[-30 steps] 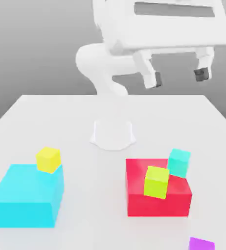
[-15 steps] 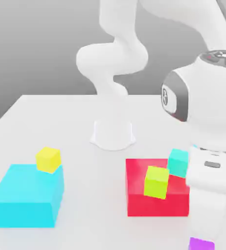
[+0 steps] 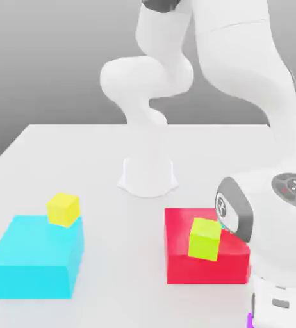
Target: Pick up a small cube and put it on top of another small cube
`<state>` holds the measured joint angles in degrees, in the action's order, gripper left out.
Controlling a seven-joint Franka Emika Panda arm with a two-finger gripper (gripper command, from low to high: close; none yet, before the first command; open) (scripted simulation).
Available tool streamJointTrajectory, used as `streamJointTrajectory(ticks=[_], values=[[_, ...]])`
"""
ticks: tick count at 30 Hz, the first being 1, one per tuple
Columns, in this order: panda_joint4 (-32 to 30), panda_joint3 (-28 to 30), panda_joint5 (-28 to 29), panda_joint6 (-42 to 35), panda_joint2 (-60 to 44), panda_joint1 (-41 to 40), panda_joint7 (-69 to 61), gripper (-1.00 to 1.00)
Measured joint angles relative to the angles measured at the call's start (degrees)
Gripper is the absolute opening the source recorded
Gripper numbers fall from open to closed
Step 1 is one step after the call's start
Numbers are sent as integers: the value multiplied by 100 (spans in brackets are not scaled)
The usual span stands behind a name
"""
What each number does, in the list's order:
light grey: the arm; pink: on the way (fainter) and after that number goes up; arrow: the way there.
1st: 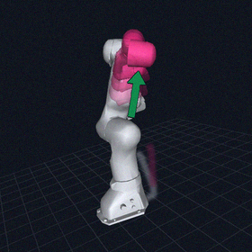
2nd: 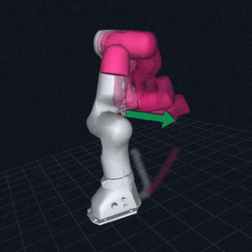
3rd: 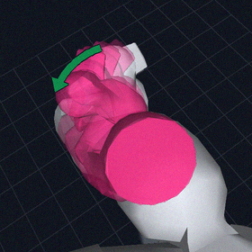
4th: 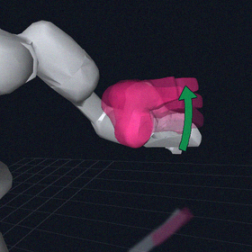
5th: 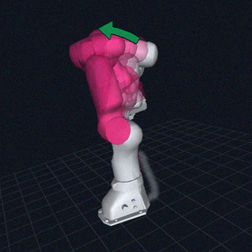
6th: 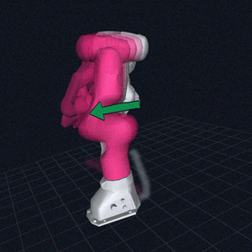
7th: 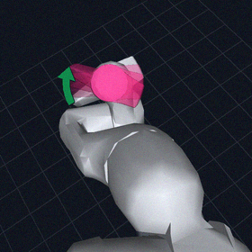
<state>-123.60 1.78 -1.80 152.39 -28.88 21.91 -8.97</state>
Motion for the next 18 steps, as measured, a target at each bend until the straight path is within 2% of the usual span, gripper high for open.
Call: streamJointTrajectory(ticks=[3,10,18], values=[[-201,13,-79,-399,581,-4,88,-100],[-1123,86,-560,-904,1925,-22,926,-100],[-2229,134,-296,-1388,3562,-126,2497,-100]])
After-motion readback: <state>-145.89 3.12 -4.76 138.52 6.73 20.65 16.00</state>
